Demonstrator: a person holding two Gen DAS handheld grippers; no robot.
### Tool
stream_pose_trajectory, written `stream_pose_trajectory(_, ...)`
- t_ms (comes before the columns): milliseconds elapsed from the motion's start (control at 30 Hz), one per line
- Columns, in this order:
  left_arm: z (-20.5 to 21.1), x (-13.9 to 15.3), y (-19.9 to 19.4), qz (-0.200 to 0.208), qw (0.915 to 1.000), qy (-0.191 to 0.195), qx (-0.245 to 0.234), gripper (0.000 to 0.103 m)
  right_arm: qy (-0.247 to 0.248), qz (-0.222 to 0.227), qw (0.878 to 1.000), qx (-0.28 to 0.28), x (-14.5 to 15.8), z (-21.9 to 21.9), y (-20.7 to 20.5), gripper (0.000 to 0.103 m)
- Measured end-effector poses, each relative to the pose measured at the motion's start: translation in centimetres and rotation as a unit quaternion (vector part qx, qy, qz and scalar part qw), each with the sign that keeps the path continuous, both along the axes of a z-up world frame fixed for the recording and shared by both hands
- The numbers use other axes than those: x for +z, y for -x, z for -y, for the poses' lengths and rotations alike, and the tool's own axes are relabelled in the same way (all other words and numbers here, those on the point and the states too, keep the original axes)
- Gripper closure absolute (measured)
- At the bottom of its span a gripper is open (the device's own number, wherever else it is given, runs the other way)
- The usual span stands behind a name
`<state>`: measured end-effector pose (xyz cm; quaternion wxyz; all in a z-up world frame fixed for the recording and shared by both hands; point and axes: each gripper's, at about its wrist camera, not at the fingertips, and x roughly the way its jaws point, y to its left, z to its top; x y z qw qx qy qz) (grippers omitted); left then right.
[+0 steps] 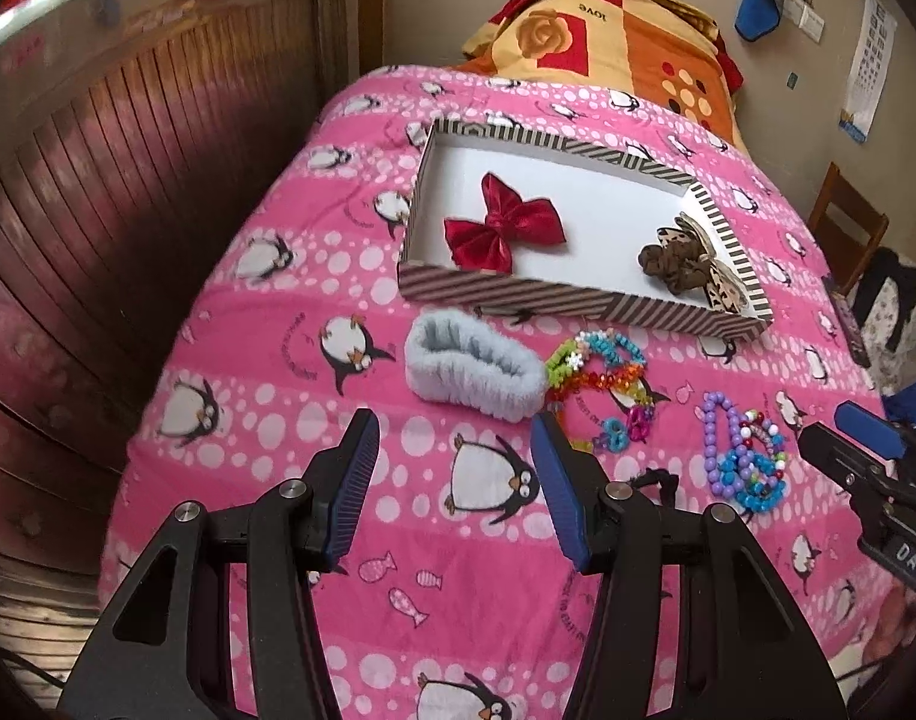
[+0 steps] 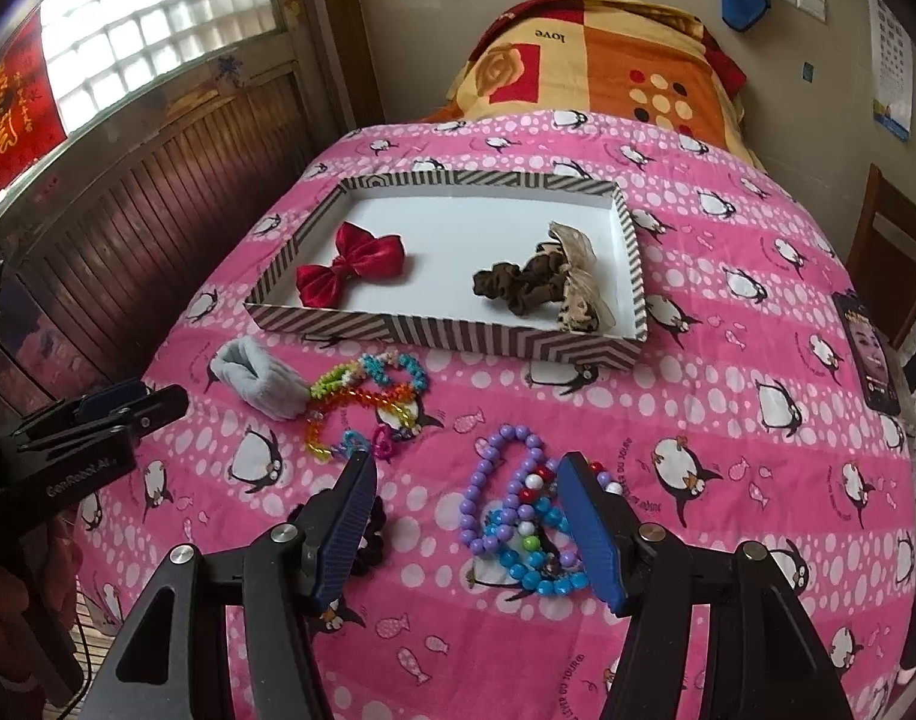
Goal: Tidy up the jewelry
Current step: 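Withdraw both open tools from the tray toward the remaining jewelry, then grasp the light blue fuzzy headband with the left tool while the right tool grasps the purple bead bracelet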
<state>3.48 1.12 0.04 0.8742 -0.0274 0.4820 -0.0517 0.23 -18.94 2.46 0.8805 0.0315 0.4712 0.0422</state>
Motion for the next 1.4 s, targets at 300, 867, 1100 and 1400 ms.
stream_pose_trajectory(300,-2.0,-1.7,-0.1,-0.029,0.9987,0.041,0.005,0.045,-0.002,-0.016,1.000,-0.026,-1.2,2.5,0.2,0.043)
stream_pose_trajectory(867,-1.5,-2.7,-5.8,-0.075,0.9887,0.110,0.068,0.033,-0.005,-0.050,0.998,-0.030,-3.9,6.2,0.6,0.055)
stream_pose_trajectory(1100,-0.7,-3.6,-7.4,-0.088,0.9877,0.099,0.083,0.033,-0.012,-0.063,0.997,0.031,-5.3,4.3,-3.3,0.056)
stream_pose_trajectory(1400,0.1,-5.7,-9.0,-0.118,0.9846,0.082,0.099,0.033,0.026,-0.113,0.989,0.096,-9.4,2.5,-8.1,0.069)
